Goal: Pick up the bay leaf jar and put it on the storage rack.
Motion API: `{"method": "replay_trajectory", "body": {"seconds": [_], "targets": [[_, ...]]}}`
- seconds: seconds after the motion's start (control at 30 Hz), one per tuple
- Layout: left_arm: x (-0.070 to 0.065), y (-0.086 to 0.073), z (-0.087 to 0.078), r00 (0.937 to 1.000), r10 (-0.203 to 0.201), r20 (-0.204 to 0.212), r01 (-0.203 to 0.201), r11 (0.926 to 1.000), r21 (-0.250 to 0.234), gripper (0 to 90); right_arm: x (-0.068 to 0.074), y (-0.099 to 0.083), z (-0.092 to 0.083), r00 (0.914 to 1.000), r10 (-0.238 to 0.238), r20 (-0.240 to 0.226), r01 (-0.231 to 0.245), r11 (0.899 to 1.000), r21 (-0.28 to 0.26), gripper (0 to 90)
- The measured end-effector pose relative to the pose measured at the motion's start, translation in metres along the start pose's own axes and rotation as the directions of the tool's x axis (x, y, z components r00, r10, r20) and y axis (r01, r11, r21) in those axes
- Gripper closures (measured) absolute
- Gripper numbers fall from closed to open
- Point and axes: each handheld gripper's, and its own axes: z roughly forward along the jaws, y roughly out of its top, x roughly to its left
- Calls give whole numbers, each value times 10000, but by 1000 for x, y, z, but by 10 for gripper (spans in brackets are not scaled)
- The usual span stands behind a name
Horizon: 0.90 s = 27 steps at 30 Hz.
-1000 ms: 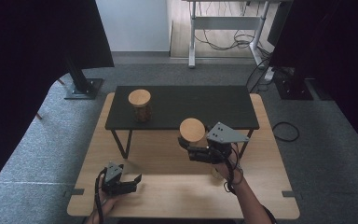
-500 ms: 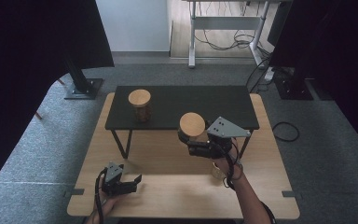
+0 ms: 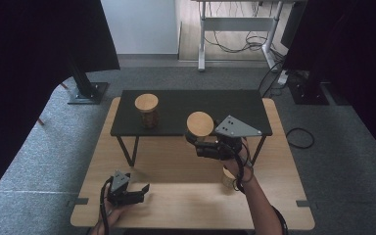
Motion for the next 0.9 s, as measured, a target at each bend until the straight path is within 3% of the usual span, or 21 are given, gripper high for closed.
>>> {"method": "replay_trajectory", "body": {"seconds": [0.9], "targets": [[1,0,0,9999,-107,-26,107,9999,-22,79,-31,4,19,9979,415,491,-420,9991,84,253]]}}
